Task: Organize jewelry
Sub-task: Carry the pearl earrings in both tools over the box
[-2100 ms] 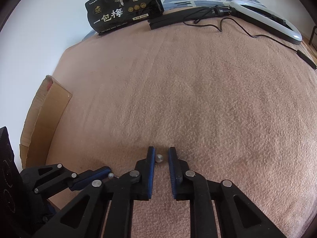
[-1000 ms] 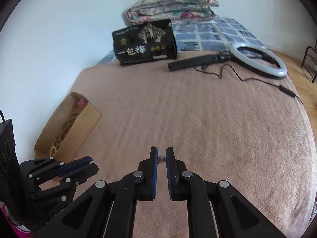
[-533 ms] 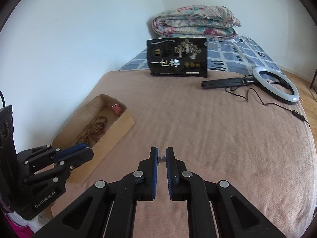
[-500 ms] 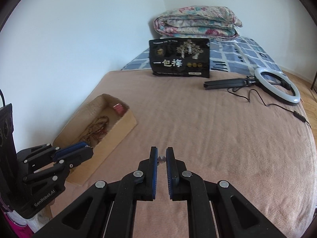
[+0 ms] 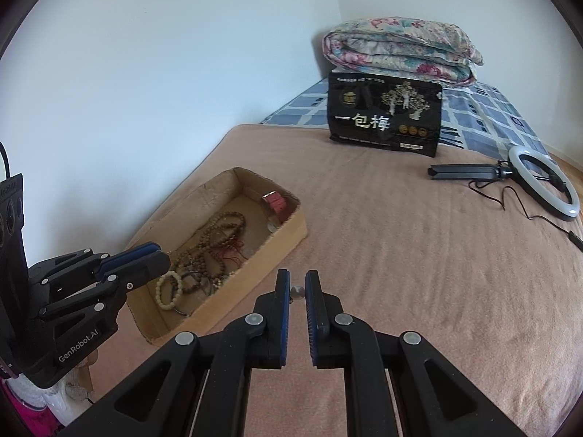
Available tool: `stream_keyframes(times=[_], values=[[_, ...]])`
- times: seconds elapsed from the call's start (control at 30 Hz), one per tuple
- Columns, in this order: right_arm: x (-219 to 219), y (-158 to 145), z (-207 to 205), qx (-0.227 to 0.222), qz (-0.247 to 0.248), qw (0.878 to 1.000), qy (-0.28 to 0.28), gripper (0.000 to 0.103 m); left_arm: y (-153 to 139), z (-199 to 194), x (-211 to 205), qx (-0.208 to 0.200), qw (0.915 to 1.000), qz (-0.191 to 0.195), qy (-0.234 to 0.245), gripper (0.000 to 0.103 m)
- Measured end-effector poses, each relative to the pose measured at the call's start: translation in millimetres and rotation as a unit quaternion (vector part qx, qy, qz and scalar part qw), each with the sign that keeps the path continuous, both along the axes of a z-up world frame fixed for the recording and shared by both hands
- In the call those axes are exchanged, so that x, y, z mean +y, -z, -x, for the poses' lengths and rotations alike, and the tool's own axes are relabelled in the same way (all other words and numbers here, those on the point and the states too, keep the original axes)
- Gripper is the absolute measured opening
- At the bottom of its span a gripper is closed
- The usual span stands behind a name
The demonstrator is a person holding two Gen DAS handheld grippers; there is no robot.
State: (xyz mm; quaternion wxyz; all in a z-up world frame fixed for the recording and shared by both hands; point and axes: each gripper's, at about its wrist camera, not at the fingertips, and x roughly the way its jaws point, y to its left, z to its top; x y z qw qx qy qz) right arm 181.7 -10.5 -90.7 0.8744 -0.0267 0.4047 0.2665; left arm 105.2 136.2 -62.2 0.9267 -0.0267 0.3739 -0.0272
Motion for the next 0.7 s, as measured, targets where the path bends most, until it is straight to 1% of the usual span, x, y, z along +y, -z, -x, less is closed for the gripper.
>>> stream_keyframes(times=[0.37, 0.7], values=[[46.5, 6.9, 3.8, -0.006, 0.004, 0.999, -0.032, 0.006, 4.9, 5.5, 39.5, 0.008, 0.9992, 0.005, -0.038, 0.008], [78.2, 15.5, -5.8, -0.012, 0.008, 0.999, -0.05, 0.006, 11.1, 4.6, 61.4, 0.018, 0.998, 0.014, -0.059, 0.008]])
